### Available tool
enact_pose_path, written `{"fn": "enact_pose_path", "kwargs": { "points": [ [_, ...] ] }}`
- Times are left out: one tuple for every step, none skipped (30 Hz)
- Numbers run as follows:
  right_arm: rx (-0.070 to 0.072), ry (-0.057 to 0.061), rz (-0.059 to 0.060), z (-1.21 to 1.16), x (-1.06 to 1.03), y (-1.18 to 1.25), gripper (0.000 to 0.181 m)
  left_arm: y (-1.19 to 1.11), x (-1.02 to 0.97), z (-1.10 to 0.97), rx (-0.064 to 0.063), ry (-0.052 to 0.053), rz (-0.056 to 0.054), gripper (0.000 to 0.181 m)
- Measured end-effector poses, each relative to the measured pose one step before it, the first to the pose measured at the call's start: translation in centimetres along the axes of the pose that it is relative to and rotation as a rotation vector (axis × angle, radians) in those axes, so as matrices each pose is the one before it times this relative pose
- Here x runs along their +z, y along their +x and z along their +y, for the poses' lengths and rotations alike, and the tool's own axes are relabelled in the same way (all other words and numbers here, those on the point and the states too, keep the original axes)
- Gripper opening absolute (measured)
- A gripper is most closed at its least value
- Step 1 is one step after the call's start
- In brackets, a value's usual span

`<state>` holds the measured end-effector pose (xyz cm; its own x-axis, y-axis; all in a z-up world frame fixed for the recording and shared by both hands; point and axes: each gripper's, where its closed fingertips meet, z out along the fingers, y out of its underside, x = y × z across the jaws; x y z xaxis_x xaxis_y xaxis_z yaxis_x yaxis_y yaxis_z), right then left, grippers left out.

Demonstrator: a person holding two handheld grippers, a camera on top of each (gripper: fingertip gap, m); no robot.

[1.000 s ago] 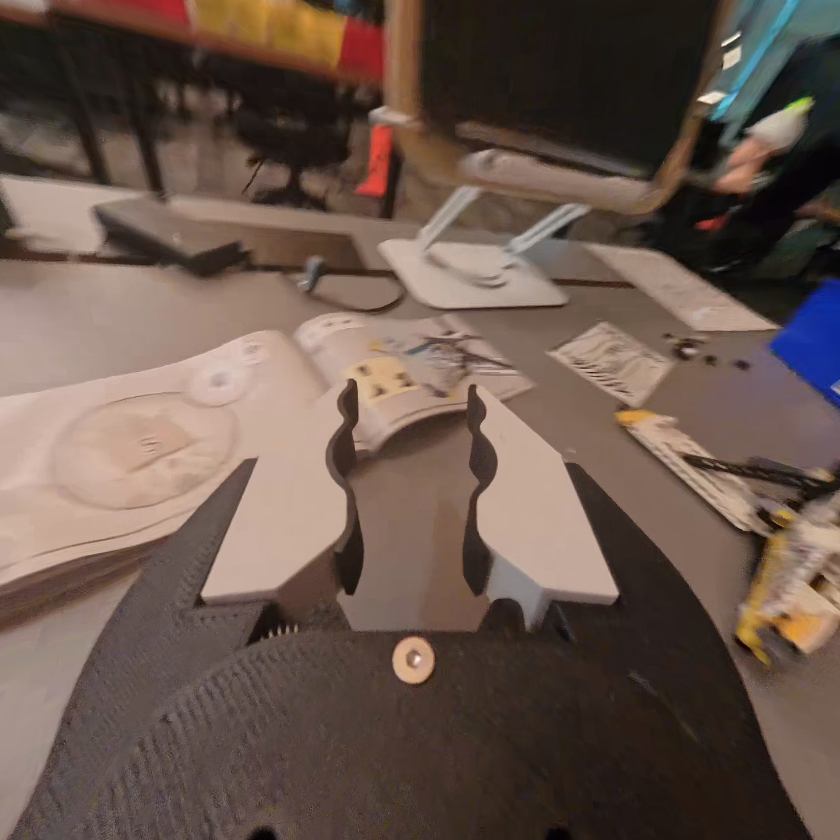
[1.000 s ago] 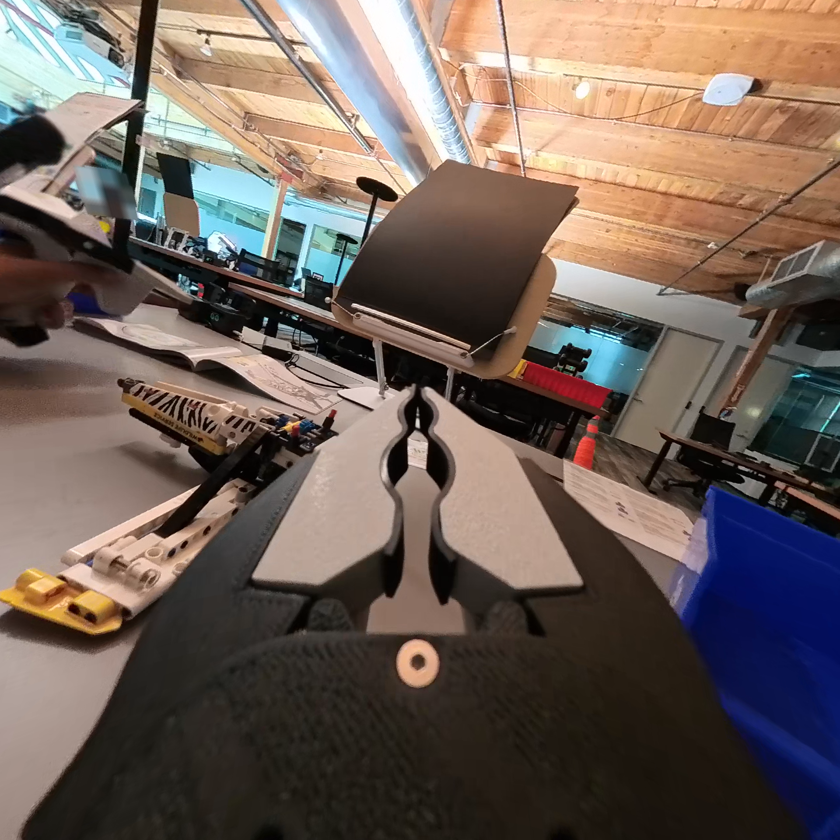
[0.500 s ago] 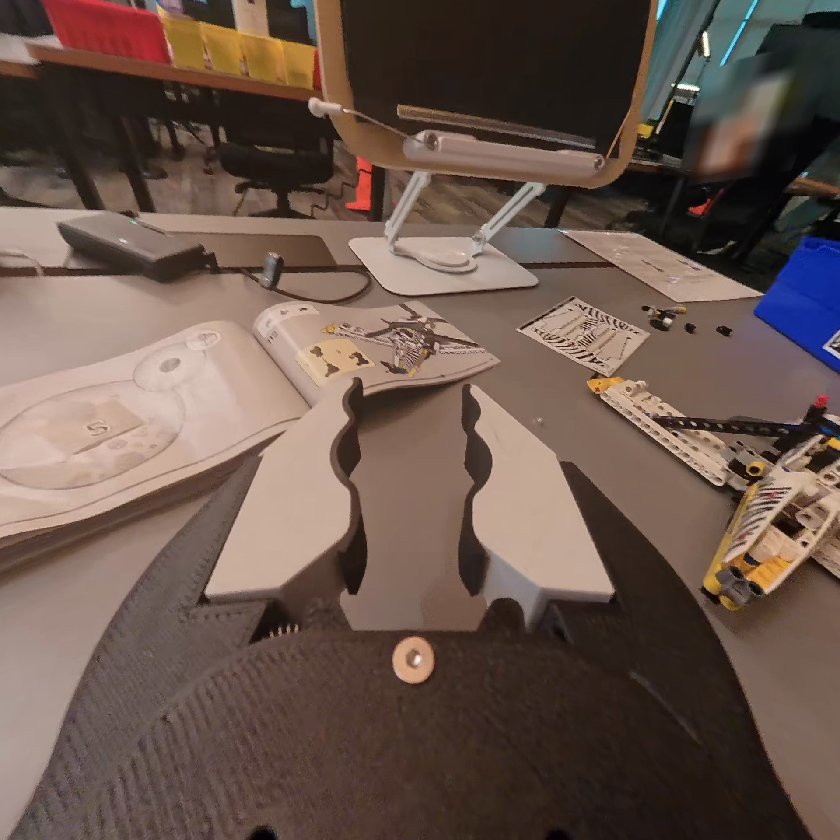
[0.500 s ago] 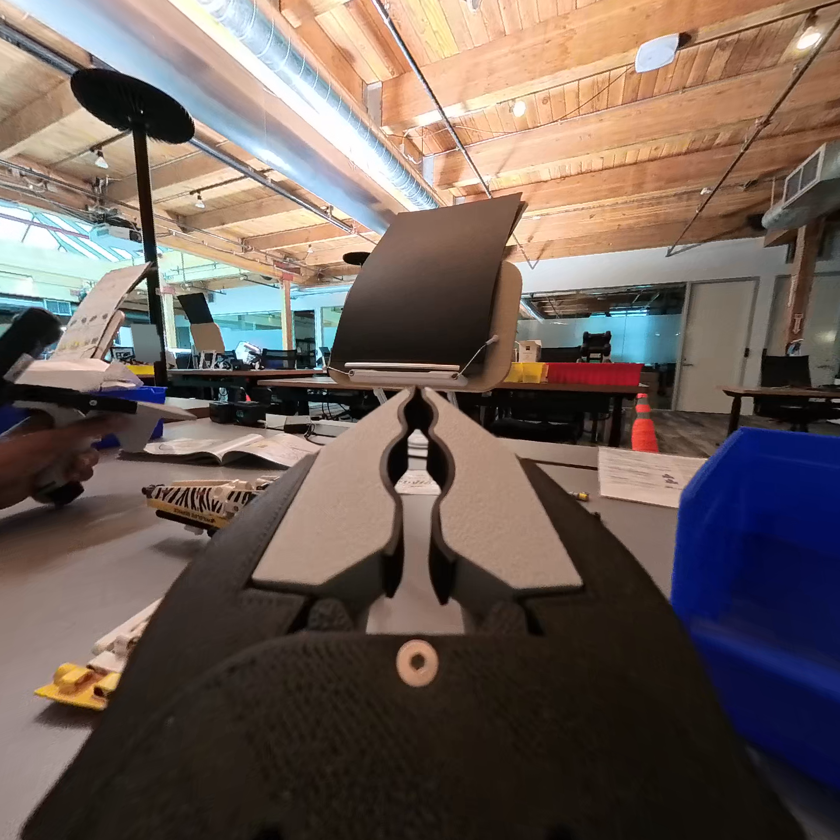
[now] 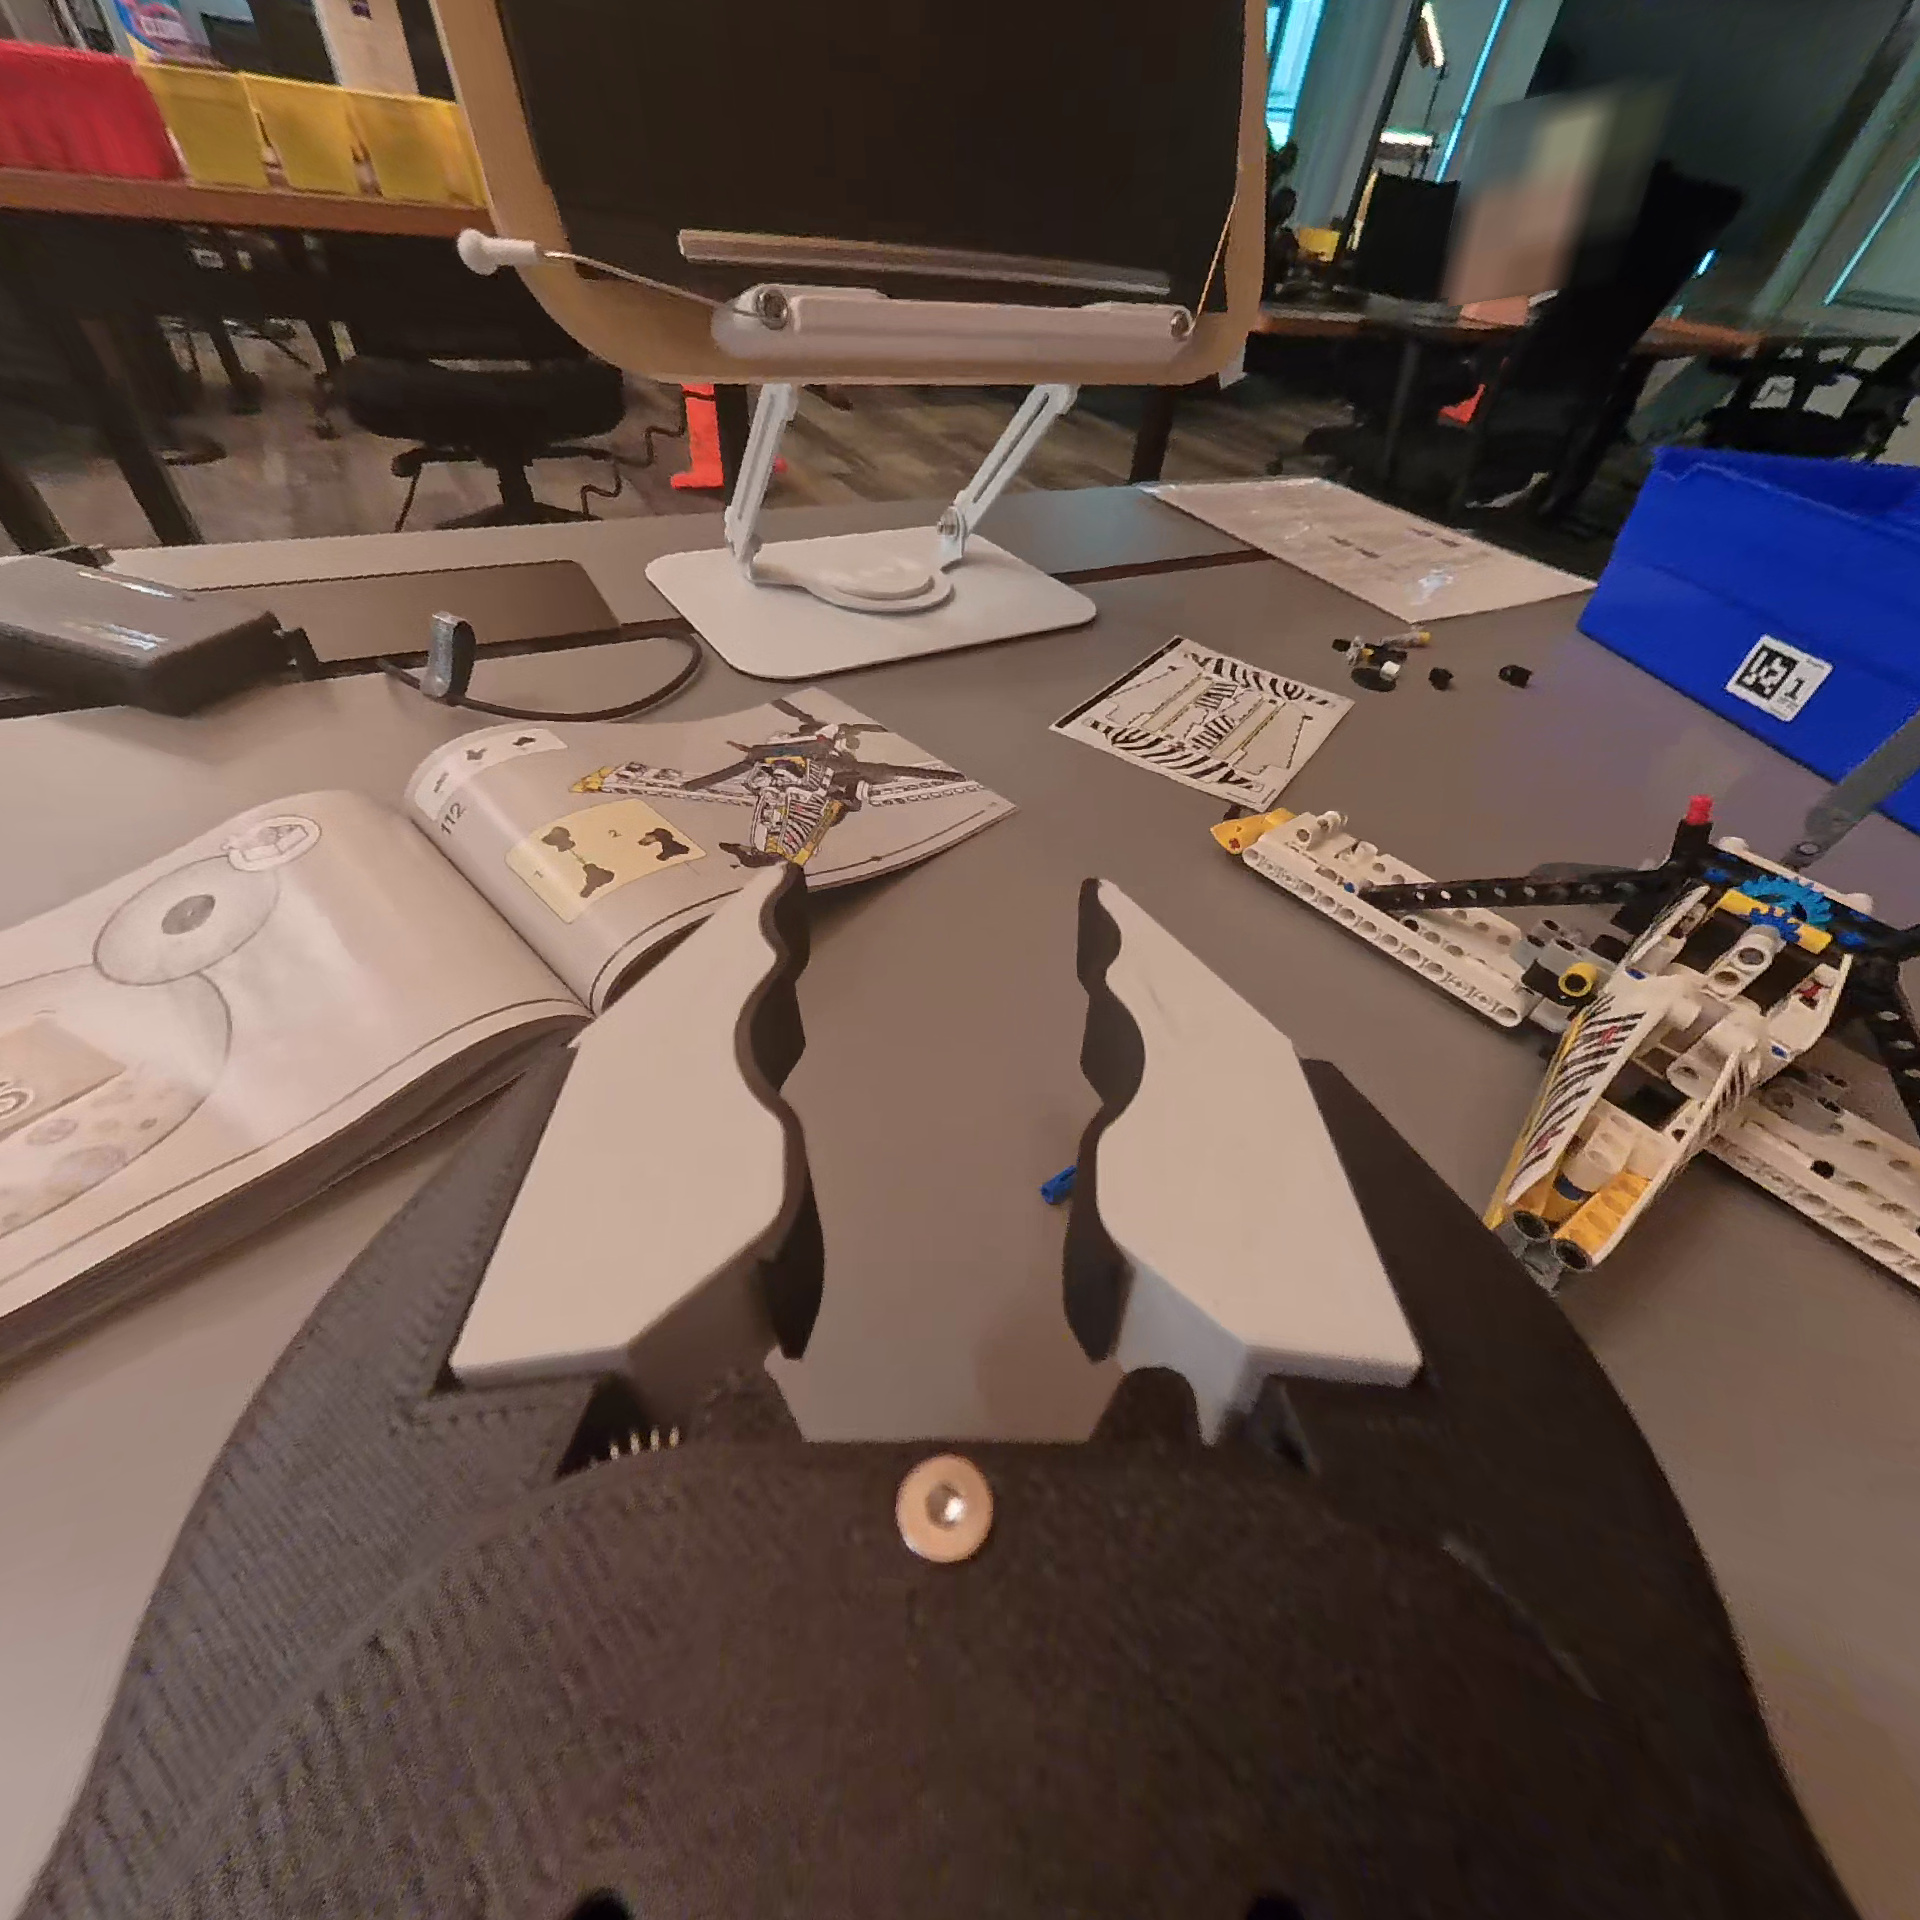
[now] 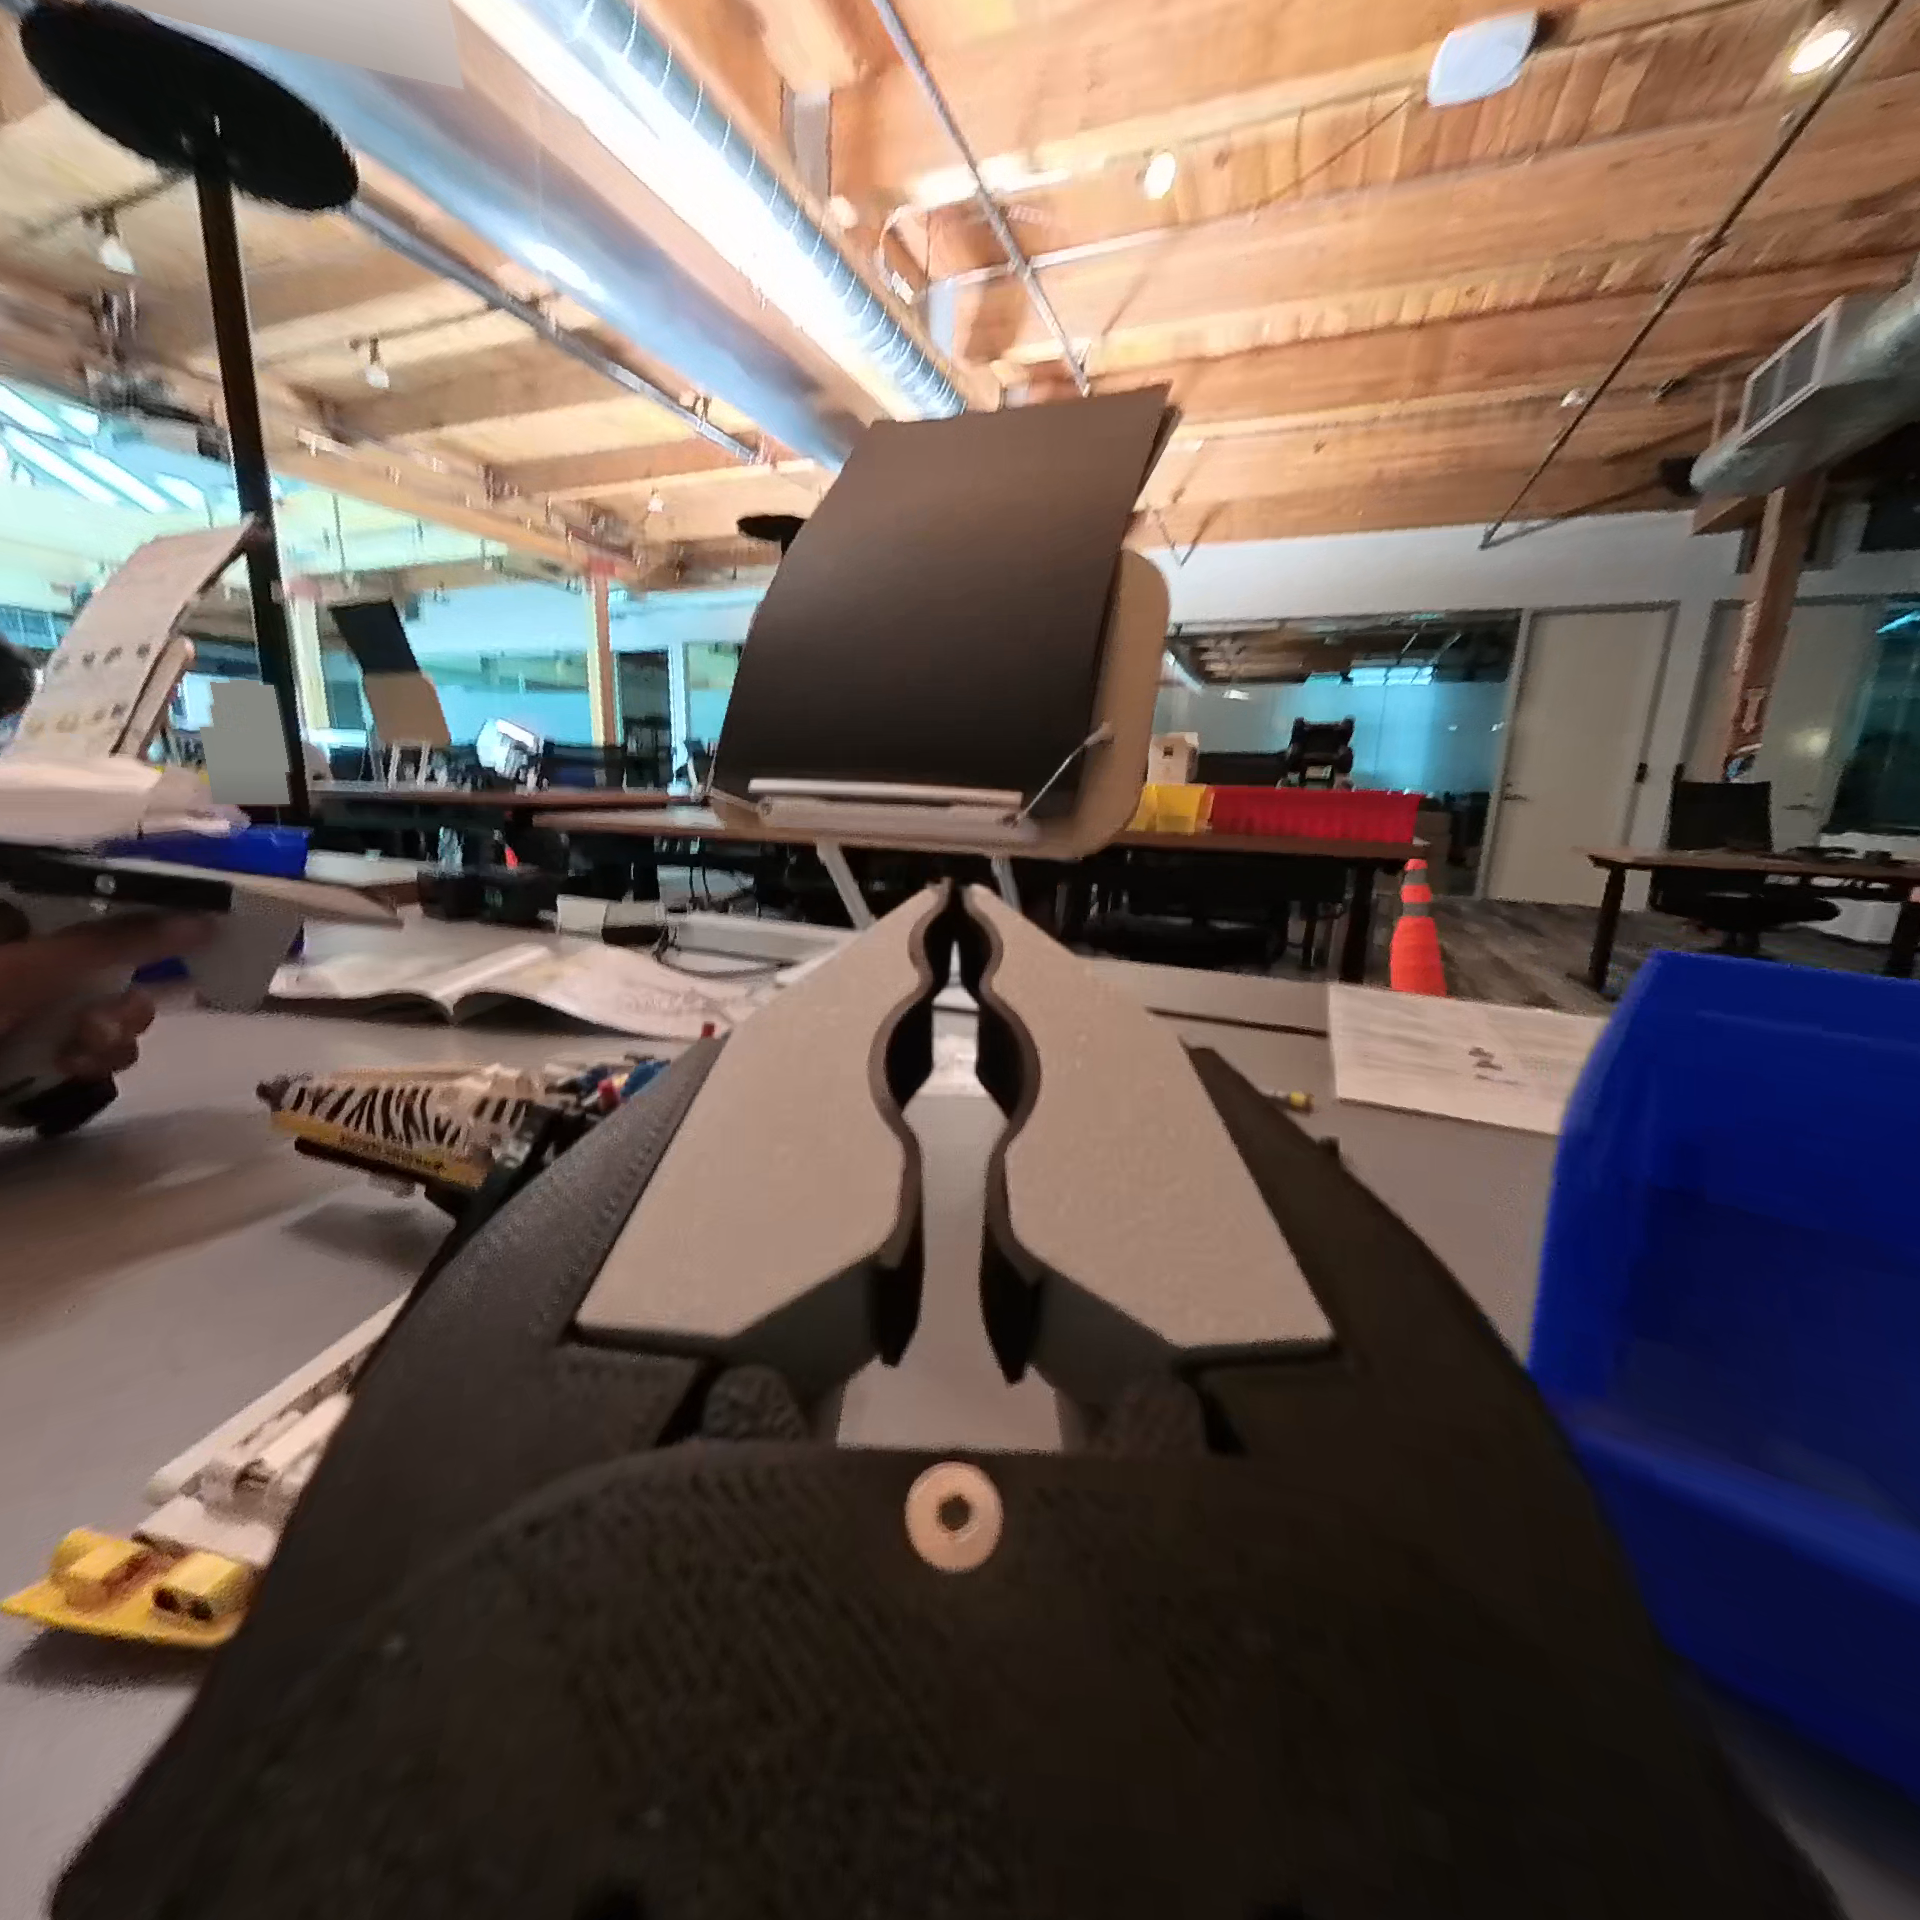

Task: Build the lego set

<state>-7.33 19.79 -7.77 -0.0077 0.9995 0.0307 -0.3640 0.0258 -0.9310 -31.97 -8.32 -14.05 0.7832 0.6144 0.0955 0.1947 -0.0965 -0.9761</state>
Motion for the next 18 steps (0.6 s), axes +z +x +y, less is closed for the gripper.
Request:
{"fn": "enact_pose_path", "kwargs": {
  "points": [
    [-0.0116, -0.0306, -0.0076, 0.418, 0.331, -0.232, 0.0, 0.159, 0.04, -0.052, 0.0034, 0.0021, 0.004, 0.05],
    [-0.0113, -0.0214, -0.0048, 0.308, 0.291, -0.185, 0.0, 0.266, 0.007, -0.1, 0.0019, 0.0032, 0.0098, 0.05],
    [-0.0082, -0.0066, -0.0106, 0.152, 0.283, -0.235, 0.0, 0.284, 0.012, -0.213, 0.0068, 0.0099, 0.0109, 0.05],
    [0.0009, 0.002, -0.0132, 0.081, 0.345, -0.175, 0.0, 0.252, 0.016, -0.242, 0.0155, 0.0094, 0.0077, 0.049],
    [0.0077, 0.001, -0.0141, 0.131, 0.403, -0.027, 0.0, 0.255, -0.022, -0.306, 0.0209, 0.011, 0.0048, 0.049],
    [0.0131, 0.0014, -0.0092, 0.136, 0.444, 0.152, 0.0, 0.433, -0.055, -0.4, 0.0257, 0.0185, 0.0123, 0.049],
    [0.02, -0.0045, -0.0099, 0.182, 0.413, 0.202, 0.002, 0.557, -0.012, -0.276, 0.0274, 0.0124, 0.0181, 0.049],
    [0.0209, -0.0149, -0.016, 0.232, 0.28, 0.053, 0.008, 0.529, 0.027, -0.045, 0.0247, -0.0004, 0.0151, 0.049],
    [0.0116, -0.0154, -0.0208, 0.177, 0.066, -0.174, 0.014, 0.558, 0.048, 0.072, 0.0237, -0.0042, 0.0163, 0.05],
    [-0.0007, -0.0028, -0.0157, -0.006, -0.17, -0.344, 0.016, 0.512, 0.079, 0.176, 0.0212, -0.0063, 0.0146, 0.05],
    [-0.0122, 0.0107, -0.0007, -0.214, -0.407, -0.326, 0.015, 0.404, 0.117, 0.308, 0.0139, -0.0133, 0.0108, 0.052],
    [-0.0159, 0.0236, 0.0177, -0.418, -0.558, -0.137, 0.012, 0.356, 0.119, 0.259, 0.004, -0.0126, 0.0108, 0.055],
    [-0.0148, 0.0306, 0.0208, -0.506, -0.612, -0.028, 0.009, 0.284, 0.109, 0.016, -0.0076, 0.0007, 0.0098, 0.056],
    [-0.009, 0.0293, 0.0106, -0.487, -0.595, -0.039, 0.008, 0.22, 0.123, -0.163, -0.0168, 0.0103, 0.0102, 0.056],
    [0.002, 0.0237, 0.0008, -0.424, -0.532, -0.044, 0.008, 0.168, 0.153, -0.153, -0.019, 0.0078, 0.0108, 0.056],
    [0.0119, 0.0224, -0.0029, -0.408, -0.503, 0.001, 0.009, 0.101, 0.192, -0.102, -0.0116, 0.0018, 0.0089, 0.056],
    [0.0153, 0.0222, 0.0021, -0.396, -0.457, 0.149, 0.008, 0.069, 0.226, -0.044, -0.001, -0.0023, 0.0065, 0.056],
    [0.0174, 0.0173, 0.007, -0.306, -0.368, 0.275, 0.007, 0.057, 0.273, 0.022, 0.0081, -0.008, 0.0056, 0.056]
  ]
}}
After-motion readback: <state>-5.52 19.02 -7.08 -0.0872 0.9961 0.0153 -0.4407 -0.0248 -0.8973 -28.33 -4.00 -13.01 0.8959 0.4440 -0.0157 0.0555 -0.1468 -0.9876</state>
